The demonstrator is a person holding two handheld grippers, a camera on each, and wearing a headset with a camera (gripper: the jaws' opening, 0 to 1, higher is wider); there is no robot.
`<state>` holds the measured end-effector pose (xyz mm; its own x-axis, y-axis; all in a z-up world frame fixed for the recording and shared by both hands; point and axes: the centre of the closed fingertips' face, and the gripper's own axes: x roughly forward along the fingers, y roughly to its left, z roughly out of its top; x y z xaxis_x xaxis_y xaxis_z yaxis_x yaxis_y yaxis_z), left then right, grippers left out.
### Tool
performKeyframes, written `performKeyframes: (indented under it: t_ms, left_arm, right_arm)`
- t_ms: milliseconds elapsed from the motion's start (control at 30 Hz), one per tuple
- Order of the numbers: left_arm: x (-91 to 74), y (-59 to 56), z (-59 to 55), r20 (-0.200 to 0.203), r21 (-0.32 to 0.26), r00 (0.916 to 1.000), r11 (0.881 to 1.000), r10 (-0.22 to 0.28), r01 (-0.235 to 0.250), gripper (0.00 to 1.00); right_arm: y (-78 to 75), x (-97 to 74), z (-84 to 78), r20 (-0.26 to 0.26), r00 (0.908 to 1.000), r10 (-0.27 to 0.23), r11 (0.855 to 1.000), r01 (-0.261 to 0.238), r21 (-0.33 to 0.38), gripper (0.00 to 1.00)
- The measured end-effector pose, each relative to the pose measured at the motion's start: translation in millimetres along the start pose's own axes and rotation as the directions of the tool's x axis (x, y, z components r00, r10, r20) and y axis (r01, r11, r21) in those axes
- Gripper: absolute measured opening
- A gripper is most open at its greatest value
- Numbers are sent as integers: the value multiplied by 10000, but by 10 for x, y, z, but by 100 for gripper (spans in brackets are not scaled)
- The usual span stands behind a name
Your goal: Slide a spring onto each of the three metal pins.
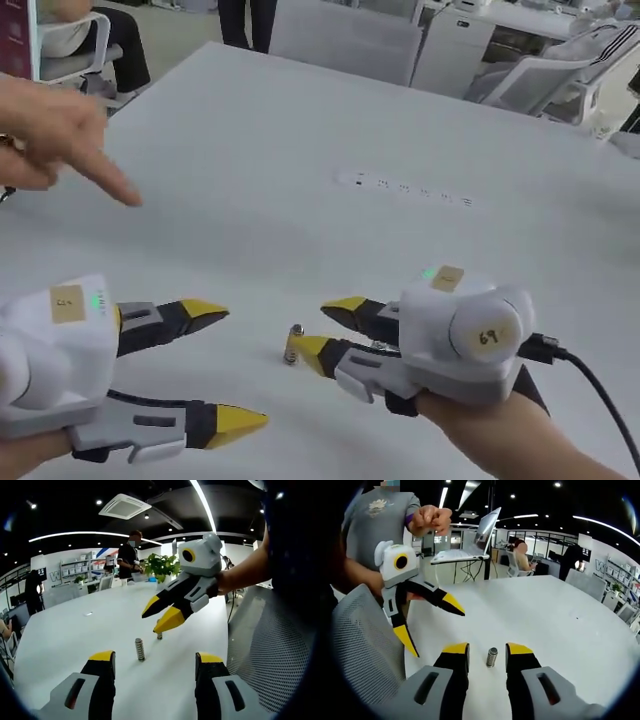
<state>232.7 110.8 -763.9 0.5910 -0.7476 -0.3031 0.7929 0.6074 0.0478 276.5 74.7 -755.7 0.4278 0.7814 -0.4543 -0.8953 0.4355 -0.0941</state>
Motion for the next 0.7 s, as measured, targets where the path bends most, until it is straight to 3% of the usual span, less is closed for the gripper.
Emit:
performKeyframes:
  t_ms: [433, 700]
  left_arm:
    - [25, -14, 46, 24, -126, 9999, 9999, 118, -118, 61]
    - [29, -4, 93, 4, -70, 9999, 9999, 128, -128, 61]
  right_arm:
    - [-2, -262, 122, 552, 9985, -20, 10000, 15, 91, 36]
    - [-152, -534, 181, 903, 9952, -373, 9993, 368, 72, 40]
